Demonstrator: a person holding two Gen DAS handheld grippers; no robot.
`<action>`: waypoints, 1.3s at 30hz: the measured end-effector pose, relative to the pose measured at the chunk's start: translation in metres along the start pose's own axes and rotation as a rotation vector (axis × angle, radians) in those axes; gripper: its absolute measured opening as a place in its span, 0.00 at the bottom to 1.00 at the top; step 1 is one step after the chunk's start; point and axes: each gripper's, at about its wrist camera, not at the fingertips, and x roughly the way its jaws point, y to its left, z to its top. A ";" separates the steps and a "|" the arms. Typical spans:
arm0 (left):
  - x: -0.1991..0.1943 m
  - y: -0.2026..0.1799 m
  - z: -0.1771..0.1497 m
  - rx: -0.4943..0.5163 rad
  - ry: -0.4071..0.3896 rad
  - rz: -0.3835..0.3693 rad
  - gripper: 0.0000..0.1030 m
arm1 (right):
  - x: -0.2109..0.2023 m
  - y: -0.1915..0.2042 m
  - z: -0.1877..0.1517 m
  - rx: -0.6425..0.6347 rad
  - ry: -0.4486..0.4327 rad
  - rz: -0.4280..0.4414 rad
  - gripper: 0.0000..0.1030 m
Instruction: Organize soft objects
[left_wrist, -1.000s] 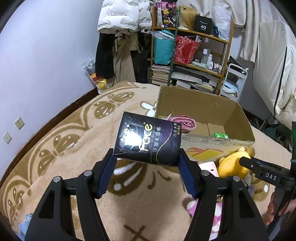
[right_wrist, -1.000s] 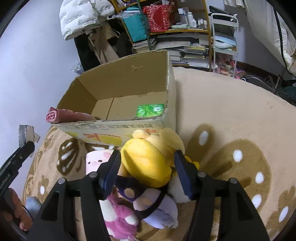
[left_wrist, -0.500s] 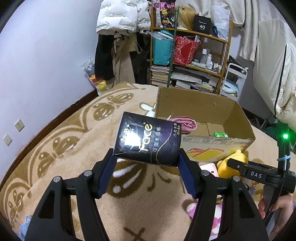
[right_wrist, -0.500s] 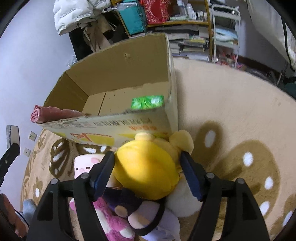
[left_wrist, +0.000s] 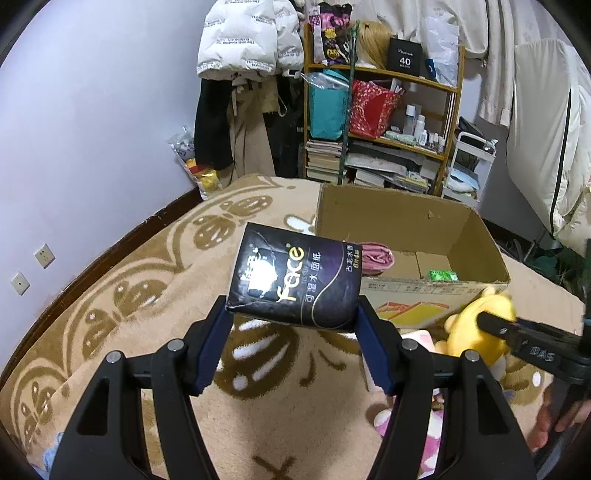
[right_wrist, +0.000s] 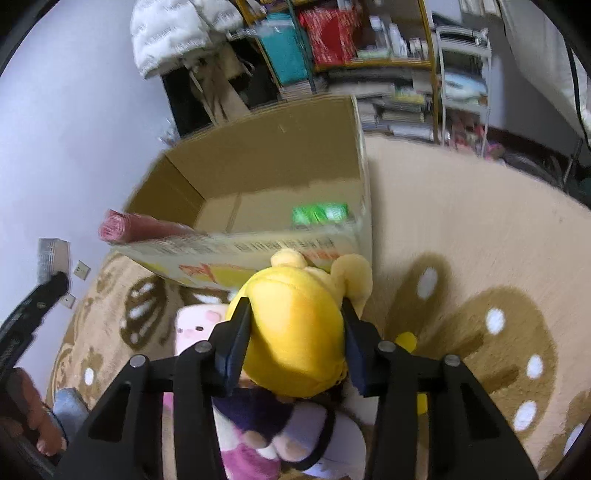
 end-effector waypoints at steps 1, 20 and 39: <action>-0.001 0.001 0.000 -0.001 -0.007 0.001 0.63 | -0.008 0.003 0.001 -0.006 -0.024 0.009 0.47; -0.038 -0.012 0.052 0.037 -0.206 -0.045 0.63 | -0.109 0.044 0.041 -0.094 -0.379 0.092 0.47; 0.010 -0.061 0.078 0.216 -0.157 -0.091 0.63 | -0.074 0.043 0.100 -0.138 -0.402 0.085 0.50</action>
